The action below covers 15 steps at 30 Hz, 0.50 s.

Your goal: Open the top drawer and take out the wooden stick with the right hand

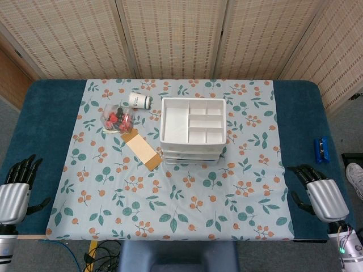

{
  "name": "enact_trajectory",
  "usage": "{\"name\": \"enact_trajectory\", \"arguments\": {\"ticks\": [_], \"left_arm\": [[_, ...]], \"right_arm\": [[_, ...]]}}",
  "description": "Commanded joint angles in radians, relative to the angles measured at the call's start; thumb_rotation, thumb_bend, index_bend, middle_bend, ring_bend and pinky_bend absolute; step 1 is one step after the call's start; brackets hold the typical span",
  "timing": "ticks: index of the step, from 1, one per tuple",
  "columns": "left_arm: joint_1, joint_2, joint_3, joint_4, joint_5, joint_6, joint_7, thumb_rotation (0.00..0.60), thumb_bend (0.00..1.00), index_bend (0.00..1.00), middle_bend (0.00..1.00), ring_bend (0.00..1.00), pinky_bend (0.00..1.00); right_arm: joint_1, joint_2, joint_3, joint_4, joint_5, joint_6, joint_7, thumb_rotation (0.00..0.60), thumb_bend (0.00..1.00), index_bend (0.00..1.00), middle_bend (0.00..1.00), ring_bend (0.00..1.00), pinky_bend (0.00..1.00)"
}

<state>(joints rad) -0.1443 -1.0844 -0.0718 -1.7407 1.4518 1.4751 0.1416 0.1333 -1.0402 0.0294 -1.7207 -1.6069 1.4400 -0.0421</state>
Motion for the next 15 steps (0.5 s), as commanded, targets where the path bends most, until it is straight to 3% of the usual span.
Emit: {"name": "enact_trajectory", "arguments": {"ticks": [1, 15], "left_arm": [[0.003, 0.001, 0.001, 0.003, 0.002, 0.003, -0.005, 0.6, 0.16, 0.03, 0.0, 0.0, 0.07], [0.02, 0.008, 0.013, 0.02, 0.029, 0.02, -0.047, 0.6, 0.16, 0.03, 0.0, 0.0, 0.07]], "right_arm": [[-0.001, -0.001, -0.001, -0.002, -0.005, 0.004, -0.001, 0.6, 0.42, 0.17, 0.25, 0.21, 0.35], [0.008, -0.014, -0.007, -0.022, -0.019, -0.005, -0.003, 0.6, 0.42, 0.17, 0.25, 0.21, 0.35]]}}
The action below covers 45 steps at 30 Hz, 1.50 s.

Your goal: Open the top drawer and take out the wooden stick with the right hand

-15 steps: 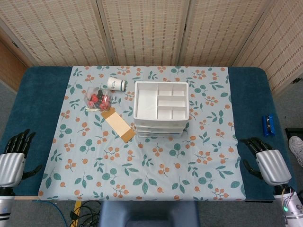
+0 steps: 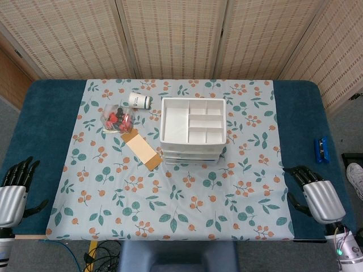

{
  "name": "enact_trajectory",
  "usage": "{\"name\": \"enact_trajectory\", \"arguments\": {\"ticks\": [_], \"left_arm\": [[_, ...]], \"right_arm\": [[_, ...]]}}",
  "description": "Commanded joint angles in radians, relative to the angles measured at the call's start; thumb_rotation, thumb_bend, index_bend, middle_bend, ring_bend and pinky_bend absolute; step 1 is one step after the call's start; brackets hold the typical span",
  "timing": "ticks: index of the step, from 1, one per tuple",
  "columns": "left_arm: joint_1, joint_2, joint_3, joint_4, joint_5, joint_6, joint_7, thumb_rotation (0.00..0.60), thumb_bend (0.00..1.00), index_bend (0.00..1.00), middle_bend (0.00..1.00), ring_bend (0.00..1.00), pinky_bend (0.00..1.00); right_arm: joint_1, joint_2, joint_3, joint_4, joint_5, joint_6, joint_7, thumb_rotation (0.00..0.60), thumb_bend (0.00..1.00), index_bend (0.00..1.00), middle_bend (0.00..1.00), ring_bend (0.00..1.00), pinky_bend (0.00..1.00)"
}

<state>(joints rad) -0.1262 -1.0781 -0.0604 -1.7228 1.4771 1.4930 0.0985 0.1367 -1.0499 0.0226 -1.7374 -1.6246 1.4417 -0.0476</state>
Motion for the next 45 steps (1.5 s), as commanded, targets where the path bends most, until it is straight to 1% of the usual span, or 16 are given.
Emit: {"name": "enact_trajectory", "arguments": {"ticks": [1, 7, 9, 11, 14, 16, 19, 21, 23, 25, 28, 30, 35, 41, 45], "left_arm": [[0.002, 0.002, 0.001, 0.003, 0.005, 0.004, -0.007, 0.6, 0.16, 0.03, 0.0, 0.0, 0.07], [0.008, 0.013, 0.001, 0.003, 0.015, 0.013, -0.024, 0.6, 0.16, 0.03, 0.0, 0.0, 0.07], [0.011, 0.018, 0.003, 0.003, 0.017, 0.015, -0.029, 0.6, 0.16, 0.03, 0.0, 0.0, 0.07], [0.013, 0.023, 0.004, 0.004, 0.018, 0.016, -0.033, 0.6, 0.16, 0.03, 0.0, 0.0, 0.07], [0.016, 0.027, 0.004, 0.003, 0.02, 0.02, -0.04, 0.6, 0.16, 0.03, 0.0, 0.0, 0.07], [0.017, 0.029, 0.003, 0.002, 0.022, 0.021, -0.044, 0.6, 0.16, 0.03, 0.0, 0.0, 0.07], [0.018, 0.031, 0.003, 0.003, 0.025, 0.023, -0.048, 0.6, 0.16, 0.03, 0.0, 0.0, 0.07], [0.02, 0.032, 0.004, 0.004, 0.026, 0.024, -0.052, 0.6, 0.16, 0.03, 0.0, 0.0, 0.07], [0.022, 0.033, 0.005, 0.008, 0.025, 0.025, -0.055, 0.6, 0.16, 0.03, 0.0, 0.0, 0.07], [0.025, 0.033, 0.006, 0.013, 0.021, 0.024, -0.06, 0.6, 0.16, 0.03, 0.0, 0.0, 0.07], [0.027, 0.033, 0.006, 0.02, 0.02, 0.023, -0.067, 0.6, 0.16, 0.03, 0.0, 0.0, 0.07], [0.028, 0.033, 0.006, 0.023, 0.021, 0.026, -0.073, 0.6, 0.16, 0.03, 0.0, 0.0, 0.07], [0.028, 0.031, 0.005, 0.032, 0.023, 0.024, -0.081, 0.6, 0.16, 0.03, 0.0, 0.0, 0.07], [0.031, 0.032, 0.001, 0.042, 0.017, 0.026, -0.094, 0.6, 0.16, 0.03, 0.0, 0.0, 0.07], [0.031, 0.032, 0.0, 0.049, 0.015, 0.024, -0.098, 0.6, 0.16, 0.03, 0.0, 0.0, 0.07]], "right_arm": [[0.009, -0.006, 0.0, -0.008, -0.003, -0.011, 0.004, 0.6, 0.42, 0.17, 0.25, 0.21, 0.35], [0.044, -0.031, 0.009, -0.035, -0.006, -0.053, 0.011, 0.6, 0.42, 0.17, 0.26, 0.21, 0.35], [0.06, -0.042, 0.011, -0.048, 0.0, -0.08, 0.016, 0.6, 0.42, 0.17, 0.27, 0.23, 0.35], [0.078, -0.059, 0.013, -0.062, 0.012, -0.112, 0.019, 0.6, 0.42, 0.17, 0.29, 0.27, 0.37], [0.107, -0.085, 0.016, -0.079, 0.037, -0.168, 0.029, 0.6, 0.42, 0.17, 0.33, 0.35, 0.45], [0.128, -0.103, 0.023, -0.089, 0.06, -0.203, 0.045, 0.6, 0.42, 0.17, 0.38, 0.41, 0.52], [0.165, -0.131, 0.036, -0.111, 0.108, -0.271, 0.1, 0.6, 0.42, 0.17, 0.48, 0.53, 0.64], [0.185, -0.15, 0.045, -0.117, 0.135, -0.305, 0.137, 0.6, 0.43, 0.14, 0.55, 0.61, 0.73], [0.203, -0.172, 0.054, -0.119, 0.165, -0.338, 0.18, 0.6, 0.45, 0.12, 0.6, 0.66, 0.78], [0.23, -0.199, 0.066, -0.121, 0.205, -0.392, 0.244, 0.6, 0.47, 0.09, 0.68, 0.74, 0.84], [0.27, -0.227, 0.085, -0.116, 0.251, -0.463, 0.317, 0.6, 0.5, 0.06, 0.76, 0.83, 0.88], [0.293, -0.252, 0.099, -0.113, 0.279, -0.502, 0.369, 0.6, 0.51, 0.04, 0.8, 0.87, 0.9], [0.34, -0.344, 0.138, -0.07, 0.338, -0.565, 0.482, 0.6, 0.54, 0.02, 0.83, 0.91, 0.92], [0.374, -0.428, 0.175, -0.017, 0.375, -0.585, 0.549, 0.6, 0.56, 0.02, 0.83, 0.92, 0.93], [0.391, -0.461, 0.193, 0.013, 0.383, -0.599, 0.591, 0.6, 0.57, 0.02, 0.83, 0.92, 0.93]]}}
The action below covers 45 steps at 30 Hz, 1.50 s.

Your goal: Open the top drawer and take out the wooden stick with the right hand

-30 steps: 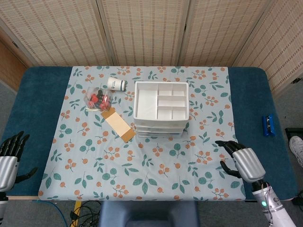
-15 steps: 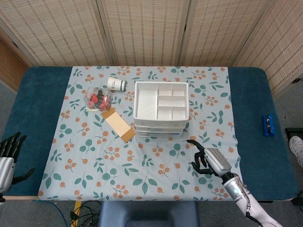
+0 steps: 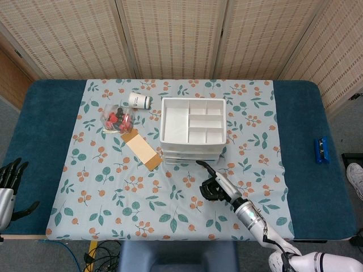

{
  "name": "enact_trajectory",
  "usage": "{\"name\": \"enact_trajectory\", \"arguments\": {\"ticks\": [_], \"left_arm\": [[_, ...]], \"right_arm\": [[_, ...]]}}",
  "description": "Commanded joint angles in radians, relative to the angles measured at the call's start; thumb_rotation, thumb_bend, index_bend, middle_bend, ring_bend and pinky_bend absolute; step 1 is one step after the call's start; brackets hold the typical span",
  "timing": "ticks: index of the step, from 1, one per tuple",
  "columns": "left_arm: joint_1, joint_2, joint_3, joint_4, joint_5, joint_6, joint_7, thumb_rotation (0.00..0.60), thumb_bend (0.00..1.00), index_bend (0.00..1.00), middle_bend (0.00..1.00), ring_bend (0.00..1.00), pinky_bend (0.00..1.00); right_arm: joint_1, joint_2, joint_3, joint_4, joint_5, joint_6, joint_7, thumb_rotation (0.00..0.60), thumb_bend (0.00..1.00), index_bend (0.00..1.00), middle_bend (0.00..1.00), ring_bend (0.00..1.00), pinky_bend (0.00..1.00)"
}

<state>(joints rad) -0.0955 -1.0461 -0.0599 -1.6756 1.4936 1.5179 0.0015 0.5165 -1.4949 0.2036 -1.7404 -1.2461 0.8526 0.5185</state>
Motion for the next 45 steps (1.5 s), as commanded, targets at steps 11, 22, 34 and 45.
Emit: {"name": "enact_trajectory", "arguments": {"ticks": [11, 22, 34, 45], "left_arm": [[0.001, -0.001, -0.004, 0.008, -0.006, -0.003, -0.003, 0.6, 0.16, 0.03, 0.0, 0.0, 0.07], [0.002, -0.001, -0.006, 0.007, -0.01, -0.004, -0.001, 0.6, 0.16, 0.03, 0.0, 0.0, 0.07], [0.002, 0.002, -0.008, 0.007, -0.019, -0.014, -0.004, 0.6, 0.16, 0.03, 0.0, 0.0, 0.07], [0.004, 0.004, -0.007, 0.007, -0.021, -0.015, -0.004, 0.6, 0.16, 0.03, 0.0, 0.0, 0.07]], "right_arm": [[0.035, -0.08, 0.035, 0.095, -0.009, 0.004, 0.076, 0.6, 0.57, 0.02, 0.83, 0.92, 0.93], [0.074, -0.11, 0.061, 0.145, 0.003, -0.021, 0.1, 0.6, 0.57, 0.02, 0.83, 0.92, 0.93], [0.105, -0.128, 0.075, 0.184, 0.014, -0.041, 0.109, 0.6, 0.57, 0.02, 0.83, 0.92, 0.93], [0.127, -0.144, 0.081, 0.209, 0.024, -0.057, 0.111, 0.6, 0.58, 0.02, 0.83, 0.93, 0.93]]}}
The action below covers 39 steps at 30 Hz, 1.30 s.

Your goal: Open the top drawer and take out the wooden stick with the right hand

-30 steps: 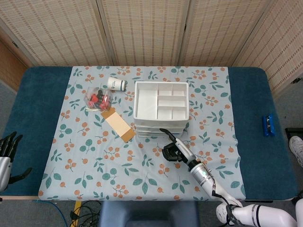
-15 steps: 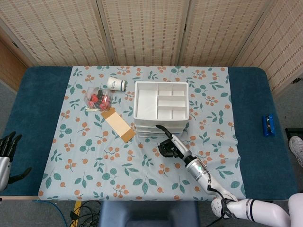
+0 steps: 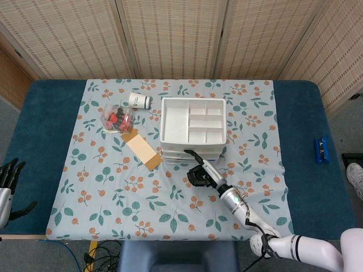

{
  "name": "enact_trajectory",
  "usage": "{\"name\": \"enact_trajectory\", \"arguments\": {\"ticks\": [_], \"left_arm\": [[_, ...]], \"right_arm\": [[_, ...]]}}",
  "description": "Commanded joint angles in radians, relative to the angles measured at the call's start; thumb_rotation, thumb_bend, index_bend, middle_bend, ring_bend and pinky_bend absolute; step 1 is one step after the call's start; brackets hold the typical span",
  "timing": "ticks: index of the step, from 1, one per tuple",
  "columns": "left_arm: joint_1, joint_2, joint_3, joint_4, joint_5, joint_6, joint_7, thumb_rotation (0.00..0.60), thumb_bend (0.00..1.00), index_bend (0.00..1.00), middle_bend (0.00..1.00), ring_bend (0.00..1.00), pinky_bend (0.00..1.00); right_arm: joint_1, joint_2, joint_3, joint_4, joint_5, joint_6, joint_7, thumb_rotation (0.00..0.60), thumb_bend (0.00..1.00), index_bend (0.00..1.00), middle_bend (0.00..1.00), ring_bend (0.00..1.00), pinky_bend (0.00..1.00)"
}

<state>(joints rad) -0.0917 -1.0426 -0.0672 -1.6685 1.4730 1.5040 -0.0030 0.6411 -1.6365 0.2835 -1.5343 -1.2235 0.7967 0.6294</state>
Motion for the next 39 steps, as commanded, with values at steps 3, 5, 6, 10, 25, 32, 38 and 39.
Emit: {"name": "enact_trajectory", "arguments": {"ticks": [3, 5, 6, 10, 25, 32, 38, 39], "left_arm": [[0.0, 0.001, -0.001, -0.001, -0.002, -0.002, 0.0, 0.6, 0.16, 0.03, 0.0, 0.0, 0.07], [0.0, 0.002, -0.001, -0.002, -0.003, -0.002, 0.001, 0.6, 0.16, 0.03, 0.0, 0.0, 0.07], [-0.001, 0.002, -0.002, -0.002, -0.004, -0.003, 0.001, 0.6, 0.16, 0.03, 0.0, 0.0, 0.07], [-0.003, 0.004, -0.003, -0.005, -0.006, -0.006, 0.004, 0.6, 0.16, 0.03, 0.0, 0.0, 0.07], [-0.006, 0.007, -0.005, -0.013, -0.01, -0.013, 0.017, 0.6, 0.16, 0.03, 0.0, 0.0, 0.07], [-0.007, 0.006, -0.003, -0.016, -0.008, -0.015, 0.021, 0.6, 0.16, 0.03, 0.0, 0.0, 0.07], [-0.005, 0.004, -0.001, -0.015, -0.007, -0.014, 0.021, 0.6, 0.16, 0.03, 0.0, 0.0, 0.07], [-0.005, 0.004, -0.001, -0.014, -0.007, -0.014, 0.02, 0.6, 0.16, 0.03, 0.0, 0.0, 0.07]], "right_arm": [[0.007, -0.005, 0.002, 0.01, 0.003, -0.005, 0.0, 0.6, 0.58, 0.03, 0.83, 0.93, 0.93], [0.01, -0.007, 0.003, 0.015, 0.004, -0.007, 0.001, 0.6, 0.58, 0.04, 0.84, 0.93, 0.93], [0.012, -0.009, 0.005, 0.017, 0.005, -0.008, 0.002, 0.6, 0.58, 0.05, 0.84, 0.93, 0.93], [0.017, -0.012, 0.008, 0.024, 0.009, -0.009, 0.004, 0.6, 0.58, 0.1, 0.85, 0.94, 0.93], [0.019, -0.007, 0.003, 0.029, 0.001, -0.012, 0.02, 0.6, 0.6, 0.2, 0.86, 0.95, 0.93], [0.0, 0.004, -0.02, 0.012, -0.022, 0.003, 0.034, 0.6, 0.6, 0.2, 0.86, 0.95, 0.93], [-0.017, 0.016, -0.047, -0.018, -0.054, 0.021, 0.042, 0.6, 0.6, 0.2, 0.86, 0.95, 0.93], [-0.022, 0.018, -0.053, -0.025, -0.061, 0.028, 0.042, 0.6, 0.6, 0.2, 0.86, 0.95, 0.93]]}}
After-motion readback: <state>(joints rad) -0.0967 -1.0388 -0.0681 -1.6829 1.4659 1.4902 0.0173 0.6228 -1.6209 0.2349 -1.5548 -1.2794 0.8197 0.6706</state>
